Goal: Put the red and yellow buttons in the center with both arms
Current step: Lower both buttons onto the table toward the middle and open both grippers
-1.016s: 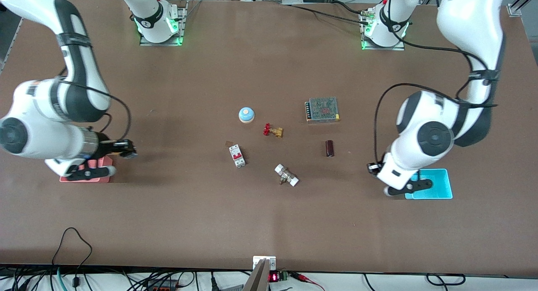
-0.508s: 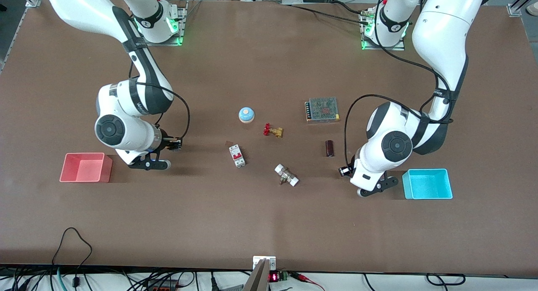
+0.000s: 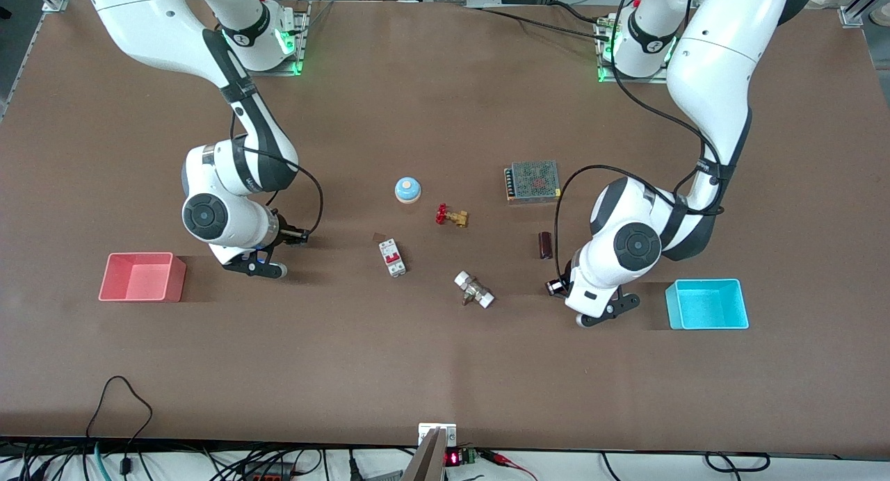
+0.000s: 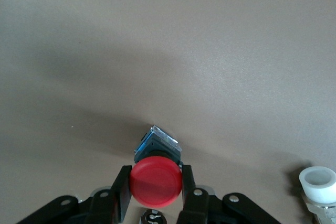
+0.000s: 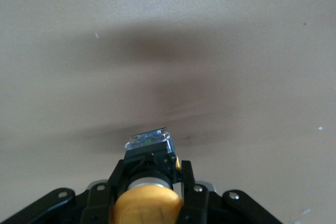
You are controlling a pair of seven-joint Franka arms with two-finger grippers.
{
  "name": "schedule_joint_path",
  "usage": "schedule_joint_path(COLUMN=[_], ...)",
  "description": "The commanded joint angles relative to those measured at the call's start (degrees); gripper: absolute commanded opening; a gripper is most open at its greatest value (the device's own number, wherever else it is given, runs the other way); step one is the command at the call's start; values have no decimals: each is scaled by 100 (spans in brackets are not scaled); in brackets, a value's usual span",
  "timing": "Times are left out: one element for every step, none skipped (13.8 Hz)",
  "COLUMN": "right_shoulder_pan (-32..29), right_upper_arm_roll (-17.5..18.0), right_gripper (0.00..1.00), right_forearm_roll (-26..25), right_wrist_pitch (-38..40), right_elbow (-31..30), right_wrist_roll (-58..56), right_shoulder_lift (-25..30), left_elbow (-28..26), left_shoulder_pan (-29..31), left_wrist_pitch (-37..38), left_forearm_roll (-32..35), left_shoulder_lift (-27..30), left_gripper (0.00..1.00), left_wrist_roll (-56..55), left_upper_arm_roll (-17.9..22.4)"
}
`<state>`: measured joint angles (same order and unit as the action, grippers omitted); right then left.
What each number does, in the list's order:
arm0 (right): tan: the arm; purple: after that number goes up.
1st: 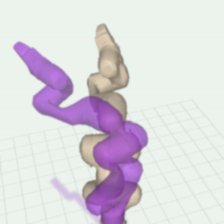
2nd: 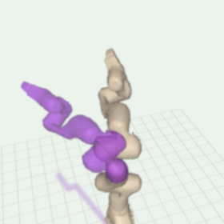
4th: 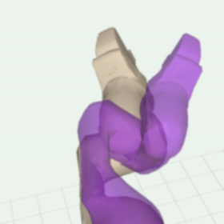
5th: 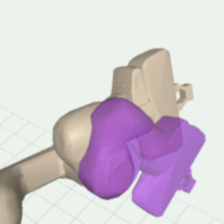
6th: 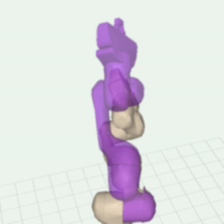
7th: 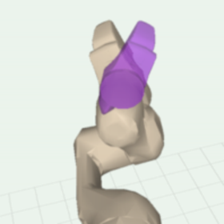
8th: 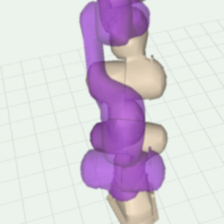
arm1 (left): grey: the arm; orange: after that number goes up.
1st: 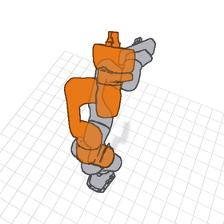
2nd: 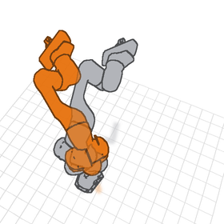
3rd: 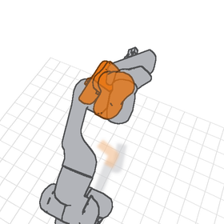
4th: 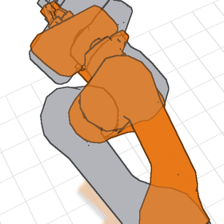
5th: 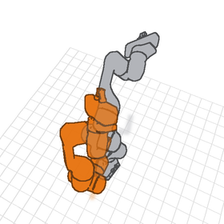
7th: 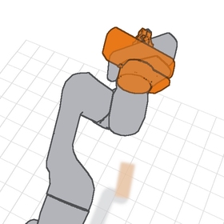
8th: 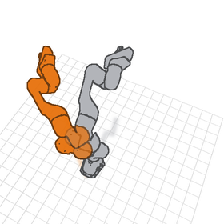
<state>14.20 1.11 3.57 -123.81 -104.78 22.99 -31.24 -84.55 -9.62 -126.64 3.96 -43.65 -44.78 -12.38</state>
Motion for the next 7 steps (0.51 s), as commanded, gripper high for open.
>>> schedule_joint_path(right_shoulder_pan=[-5,-14,-23,-23,-31,-40,-32], right_upper_arm_roll=[12,3,3,3,-5,-14,-14], right_gripper=[28,28,28,29,29,29,32], right_forearm_roll=[12,12,12,12,3,3,3], right_wrist_pitch=[-195,-240,-284,-371,-433,-494,-512], right_elbow=[-52,-52,-52,-52,-43,-52,-52], right_wrist_roll=[118,118,118,118,109,109,109], right_shoulder_lift=[-57,-92,-119,-154,-215,-233,-260], left_elbow=[26,26,35,44,53,35,9], left_shoulder_pan=[-31,-31,-22,-14,13,22,56], left_wrist_pitch=[-72,-72,-72,-54,-28,-2,42], left_forearm_roll=[-106,-106,-106,-106,-97,-88,-62], left_shoulder_lift=[-20,-12,6,32,50,154,277], left_gripper=[51,69,83,90,98,100,100], left_wrist_roll=[-40,-40,-31,4,39,39,65], left_upper_arm_roll=[25,25,25,25,25,34,43])
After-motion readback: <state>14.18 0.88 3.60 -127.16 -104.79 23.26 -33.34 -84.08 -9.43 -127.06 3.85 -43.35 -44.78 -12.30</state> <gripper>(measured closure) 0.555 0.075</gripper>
